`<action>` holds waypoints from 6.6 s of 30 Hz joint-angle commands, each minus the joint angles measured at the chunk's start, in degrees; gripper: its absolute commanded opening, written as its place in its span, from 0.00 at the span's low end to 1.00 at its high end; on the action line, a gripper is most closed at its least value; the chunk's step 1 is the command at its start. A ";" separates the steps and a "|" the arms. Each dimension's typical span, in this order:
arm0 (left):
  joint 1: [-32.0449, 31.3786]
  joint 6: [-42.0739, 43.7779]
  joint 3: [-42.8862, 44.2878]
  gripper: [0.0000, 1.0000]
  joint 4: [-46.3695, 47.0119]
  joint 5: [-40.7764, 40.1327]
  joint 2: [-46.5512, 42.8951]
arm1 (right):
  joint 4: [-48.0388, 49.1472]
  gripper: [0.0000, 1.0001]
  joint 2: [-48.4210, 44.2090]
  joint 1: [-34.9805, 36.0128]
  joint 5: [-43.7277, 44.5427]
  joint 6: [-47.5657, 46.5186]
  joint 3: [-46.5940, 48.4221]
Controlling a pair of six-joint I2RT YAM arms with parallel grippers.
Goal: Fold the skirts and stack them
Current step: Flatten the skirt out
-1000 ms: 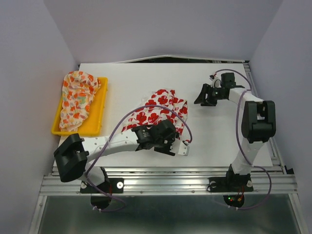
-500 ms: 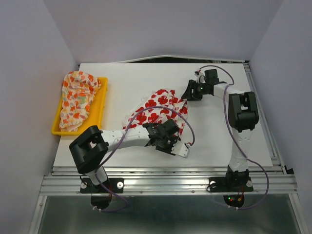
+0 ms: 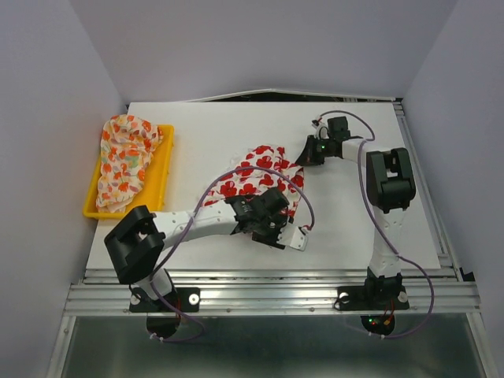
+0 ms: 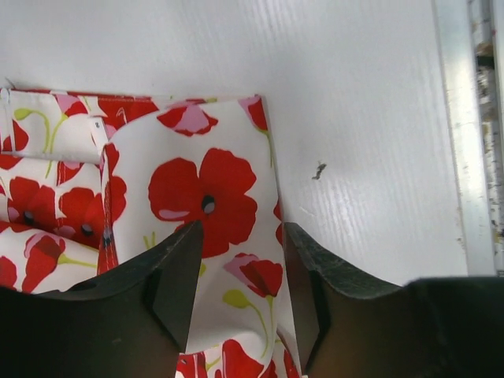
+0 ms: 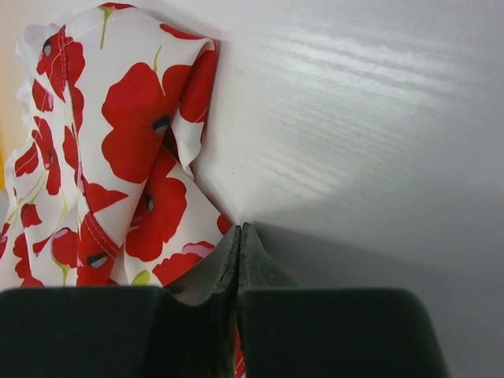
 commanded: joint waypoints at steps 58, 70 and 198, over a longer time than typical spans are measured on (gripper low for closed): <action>-2.66 0.41 -16.36 0.00 0.27 4.30 -18.41 | -23.30 0.62 -10.63 -4.23 -4.96 -7.58 -11.90; -1.87 -1.16 -17.41 0.00 -0.26 3.07 -20.78 | -25.50 0.23 -8.08 1.92 -1.63 -11.62 -16.83; 34.61 -40.38 8.87 0.57 2.65 -2.47 20.79 | -18.90 0.01 -29.96 -5.53 24.14 -27.79 -9.72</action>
